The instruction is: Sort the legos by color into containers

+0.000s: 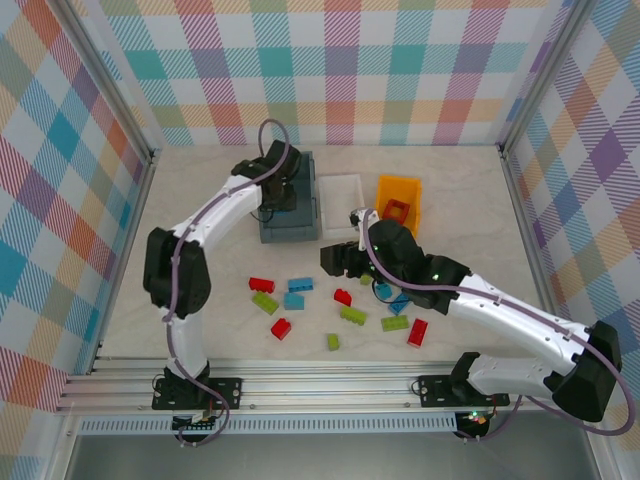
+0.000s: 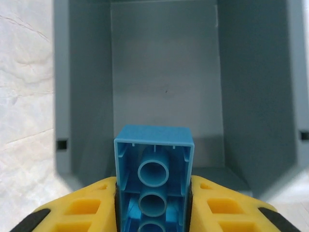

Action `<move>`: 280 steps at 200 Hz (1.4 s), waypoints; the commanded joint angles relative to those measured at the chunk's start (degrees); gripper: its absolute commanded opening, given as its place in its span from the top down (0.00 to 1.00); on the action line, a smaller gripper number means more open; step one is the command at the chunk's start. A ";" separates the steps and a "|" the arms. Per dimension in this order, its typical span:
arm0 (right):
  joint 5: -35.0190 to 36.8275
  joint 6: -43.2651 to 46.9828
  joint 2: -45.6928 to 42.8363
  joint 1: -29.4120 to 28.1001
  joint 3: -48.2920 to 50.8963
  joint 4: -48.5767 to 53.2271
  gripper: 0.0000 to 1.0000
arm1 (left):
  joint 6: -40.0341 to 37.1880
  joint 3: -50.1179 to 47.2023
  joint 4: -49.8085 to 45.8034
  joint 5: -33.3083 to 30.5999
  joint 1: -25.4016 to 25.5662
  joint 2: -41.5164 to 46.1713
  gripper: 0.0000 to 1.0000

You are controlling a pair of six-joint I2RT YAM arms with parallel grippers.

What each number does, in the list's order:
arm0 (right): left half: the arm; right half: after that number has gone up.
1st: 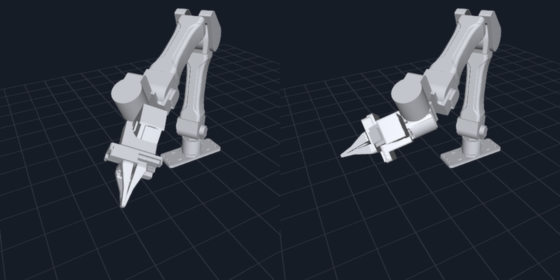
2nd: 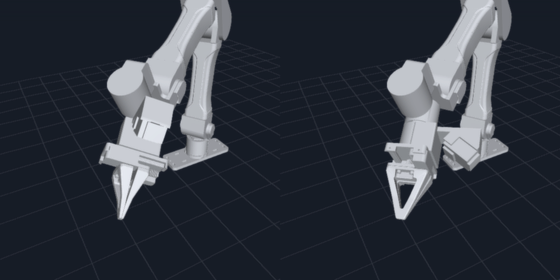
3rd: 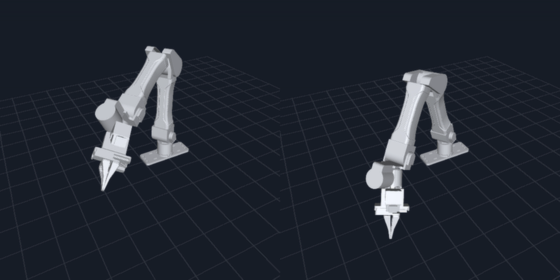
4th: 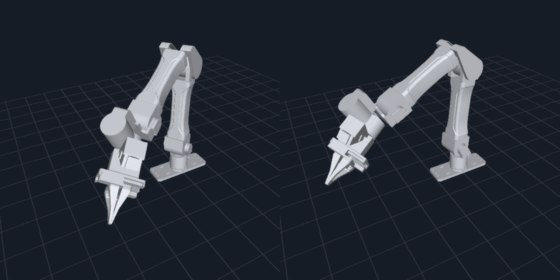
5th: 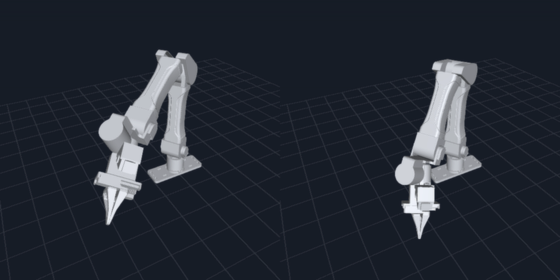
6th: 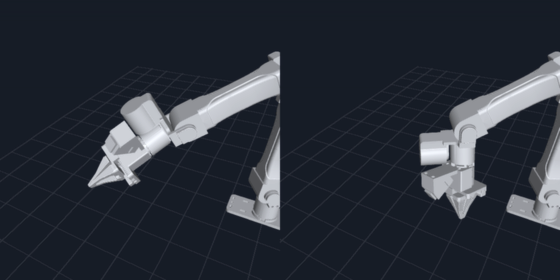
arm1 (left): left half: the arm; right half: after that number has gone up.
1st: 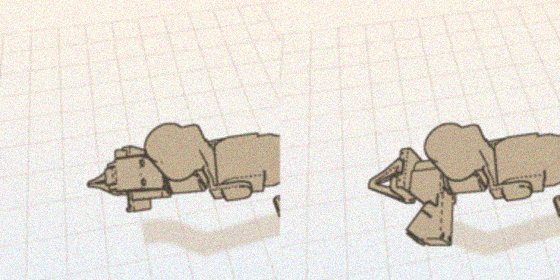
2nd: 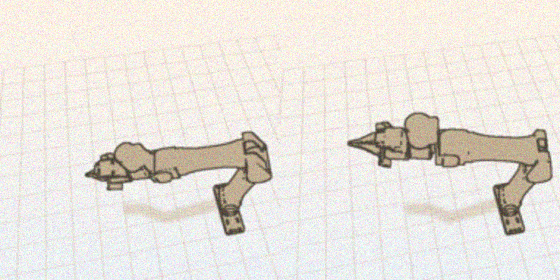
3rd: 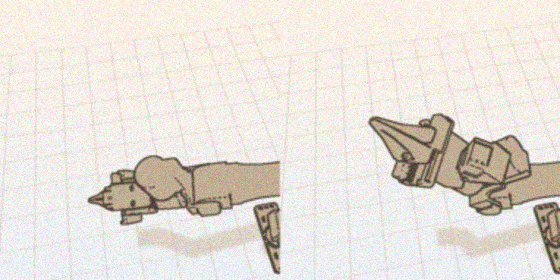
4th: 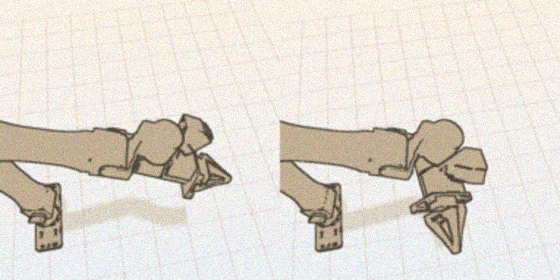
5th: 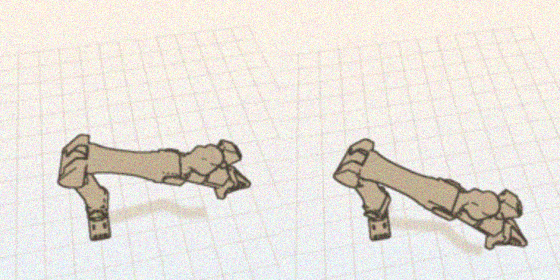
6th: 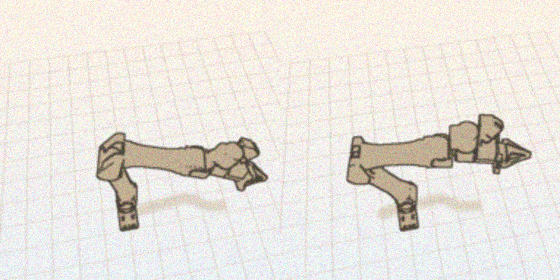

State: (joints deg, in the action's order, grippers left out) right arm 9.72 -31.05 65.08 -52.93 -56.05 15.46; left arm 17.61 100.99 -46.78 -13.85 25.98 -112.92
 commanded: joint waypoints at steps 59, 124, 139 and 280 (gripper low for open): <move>12.05 -4.44 -7.88 0.50 0.77 9.86 0.25 | 3.56 4.77 -3.78 -0.41 0.08 -4.21 0.34; 2.33 -6.06 -1.38 12.41 -1.55 24.97 0.32 | 7.35 2.94 -2.47 0.48 2.85 8.33 0.33; 0.92 -4.73 3.75 12.57 -2.96 26.88 0.33 | 9.07 -0.64 -0.93 0.37 5.08 14.04 0.33; -6.09 -6.25 37.23 17.86 -12.00 23.01 0.50 | 20.72 -35.22 13.06 -13.01 39.68 49.46 0.34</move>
State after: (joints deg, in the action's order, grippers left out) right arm 4.67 -35.77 101.08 -35.70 -66.85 37.93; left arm 36.84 66.06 -35.73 -23.14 64.82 -65.10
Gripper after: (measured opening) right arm 0.520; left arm 0.665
